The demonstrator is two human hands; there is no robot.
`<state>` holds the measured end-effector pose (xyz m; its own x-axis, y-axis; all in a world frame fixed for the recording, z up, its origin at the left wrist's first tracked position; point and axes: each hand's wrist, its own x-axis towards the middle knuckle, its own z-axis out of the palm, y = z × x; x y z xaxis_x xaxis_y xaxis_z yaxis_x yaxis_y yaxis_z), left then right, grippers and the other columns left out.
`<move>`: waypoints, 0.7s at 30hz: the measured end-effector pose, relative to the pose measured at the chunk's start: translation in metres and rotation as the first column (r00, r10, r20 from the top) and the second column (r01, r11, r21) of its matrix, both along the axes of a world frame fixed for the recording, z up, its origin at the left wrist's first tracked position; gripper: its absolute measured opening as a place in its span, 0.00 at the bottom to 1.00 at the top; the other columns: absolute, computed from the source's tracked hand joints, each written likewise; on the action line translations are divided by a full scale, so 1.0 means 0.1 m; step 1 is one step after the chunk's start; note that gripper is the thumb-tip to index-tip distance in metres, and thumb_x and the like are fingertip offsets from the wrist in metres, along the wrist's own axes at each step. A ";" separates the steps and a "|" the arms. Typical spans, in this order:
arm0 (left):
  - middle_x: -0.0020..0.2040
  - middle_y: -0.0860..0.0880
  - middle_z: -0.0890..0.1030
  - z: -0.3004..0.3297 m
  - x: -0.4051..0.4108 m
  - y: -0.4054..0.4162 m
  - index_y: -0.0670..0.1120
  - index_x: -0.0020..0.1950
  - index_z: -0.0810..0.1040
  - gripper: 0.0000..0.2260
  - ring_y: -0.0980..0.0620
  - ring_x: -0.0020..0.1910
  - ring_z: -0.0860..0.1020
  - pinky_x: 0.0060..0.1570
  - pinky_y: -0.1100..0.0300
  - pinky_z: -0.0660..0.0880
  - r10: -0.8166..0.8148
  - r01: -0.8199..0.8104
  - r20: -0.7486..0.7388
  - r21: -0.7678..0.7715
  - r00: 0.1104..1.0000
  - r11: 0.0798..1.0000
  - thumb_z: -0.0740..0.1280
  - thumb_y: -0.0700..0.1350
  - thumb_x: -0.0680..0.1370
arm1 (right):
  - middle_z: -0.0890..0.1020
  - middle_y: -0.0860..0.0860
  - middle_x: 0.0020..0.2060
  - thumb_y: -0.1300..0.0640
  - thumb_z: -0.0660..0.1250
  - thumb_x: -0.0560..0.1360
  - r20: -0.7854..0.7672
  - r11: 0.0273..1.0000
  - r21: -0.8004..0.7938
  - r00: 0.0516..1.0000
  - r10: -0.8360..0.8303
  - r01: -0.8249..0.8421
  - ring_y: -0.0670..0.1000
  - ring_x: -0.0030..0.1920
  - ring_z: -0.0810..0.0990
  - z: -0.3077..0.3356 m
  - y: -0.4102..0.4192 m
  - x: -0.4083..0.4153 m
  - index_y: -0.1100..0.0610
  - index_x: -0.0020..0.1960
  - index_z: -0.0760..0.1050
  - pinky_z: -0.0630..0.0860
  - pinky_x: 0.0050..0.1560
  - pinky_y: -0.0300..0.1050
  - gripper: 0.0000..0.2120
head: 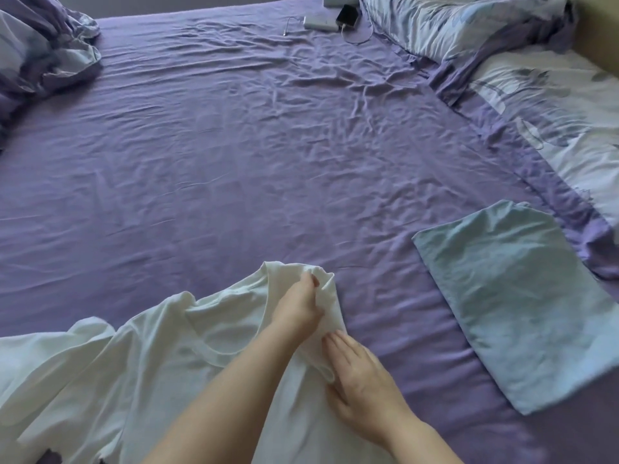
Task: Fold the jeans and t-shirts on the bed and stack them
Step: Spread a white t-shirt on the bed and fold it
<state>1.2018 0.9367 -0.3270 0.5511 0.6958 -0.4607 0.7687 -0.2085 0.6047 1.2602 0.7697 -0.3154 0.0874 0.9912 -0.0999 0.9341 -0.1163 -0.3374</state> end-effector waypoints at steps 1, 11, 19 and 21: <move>0.53 0.49 0.76 -0.02 0.00 0.00 0.47 0.60 0.67 0.15 0.48 0.49 0.75 0.44 0.58 0.70 0.007 -0.008 0.025 0.022 1.000 1.000 0.64 0.41 0.76 | 0.80 0.53 0.59 0.54 0.76 0.56 0.005 1.000 0.023 1.000 -0.004 0.004 0.51 0.60 0.78 -0.03 -0.03 -0.01 0.62 0.60 0.77 0.77 0.56 0.44 0.33; 0.60 0.45 0.77 0.08 -0.33 -0.15 0.50 0.56 0.79 0.15 0.42 0.59 0.75 0.55 0.50 0.73 -0.229 0.194 -0.022 0.612 0.973 0.767 0.72 0.50 0.70 | 0.74 0.54 0.66 0.53 0.56 0.67 0.190 0.997 -0.029 0.979 -0.067 0.074 0.57 0.69 0.66 -0.18 -0.19 0.01 0.57 0.65 0.74 0.55 0.67 0.55 0.27; 0.72 0.54 0.32 -0.20 -0.63 -0.35 0.59 0.76 0.39 0.31 0.44 0.74 0.31 0.65 0.38 0.25 -0.297 0.465 -0.434 0.356 0.851 0.811 0.44 0.68 0.77 | 0.75 0.56 0.65 0.45 0.57 0.67 0.292 0.997 -0.073 0.956 0.026 -0.005 0.56 0.74 0.54 -0.17 -0.07 -0.07 0.56 0.65 0.75 0.56 0.65 0.64 0.29; 0.75 0.51 0.32 -0.16 -0.71 -0.33 0.57 0.76 0.39 0.31 0.44 0.74 0.32 0.66 0.38 0.27 -0.300 0.465 -0.437 0.339 0.848 0.818 0.45 0.67 0.77 | 0.77 0.56 0.62 0.46 0.56 0.68 0.289 0.998 -0.065 0.957 0.012 0.007 0.58 0.70 0.67 -0.12 -0.01 -0.15 0.56 0.62 0.77 0.53 0.67 0.62 0.27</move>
